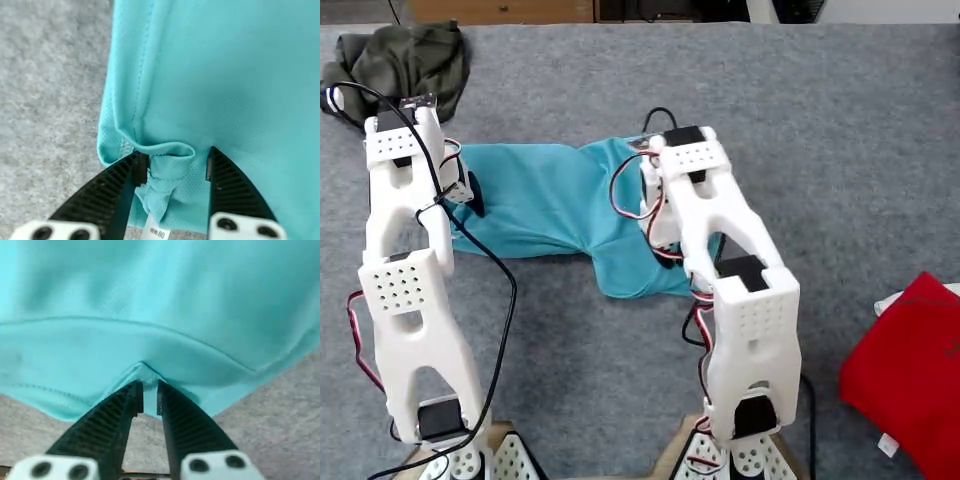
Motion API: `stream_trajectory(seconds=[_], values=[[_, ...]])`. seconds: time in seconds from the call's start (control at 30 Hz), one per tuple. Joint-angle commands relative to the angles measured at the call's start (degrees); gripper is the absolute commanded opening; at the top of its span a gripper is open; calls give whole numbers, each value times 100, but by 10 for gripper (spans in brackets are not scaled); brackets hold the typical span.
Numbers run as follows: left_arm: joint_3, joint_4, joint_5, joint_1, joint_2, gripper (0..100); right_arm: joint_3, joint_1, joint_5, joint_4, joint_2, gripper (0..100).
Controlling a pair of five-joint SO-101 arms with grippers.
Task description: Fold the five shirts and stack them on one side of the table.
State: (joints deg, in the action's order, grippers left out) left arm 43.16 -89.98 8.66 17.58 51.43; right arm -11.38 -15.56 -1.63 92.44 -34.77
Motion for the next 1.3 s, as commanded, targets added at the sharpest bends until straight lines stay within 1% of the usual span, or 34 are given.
stream_trajectory(seconds=[0.0,0.13,0.3,0.37,0.5,0.63,0.7,1.03,1.27], values=[[158,53,44,-26,13,206,-497,242,-18,237,57,55],[158,53,53,-26,13,206,-497,400,-9,519,66,55],[158,53,53,-26,13,206,-444,374,53,642,409,55],[158,53,53,-35,13,206,-453,268,97,615,558,57],[149,53,53,-44,13,206,-444,-66,62,598,646,100],[158,53,26,-35,13,207,-497,-312,-264,589,435,135],[158,53,26,-35,13,207,-497,-400,-396,589,295,134],[149,53,26,-26,13,207,-497,-435,-1530,18,84,136],[149,53,26,-44,13,207,-462,-558,-1996,18,75,136]])
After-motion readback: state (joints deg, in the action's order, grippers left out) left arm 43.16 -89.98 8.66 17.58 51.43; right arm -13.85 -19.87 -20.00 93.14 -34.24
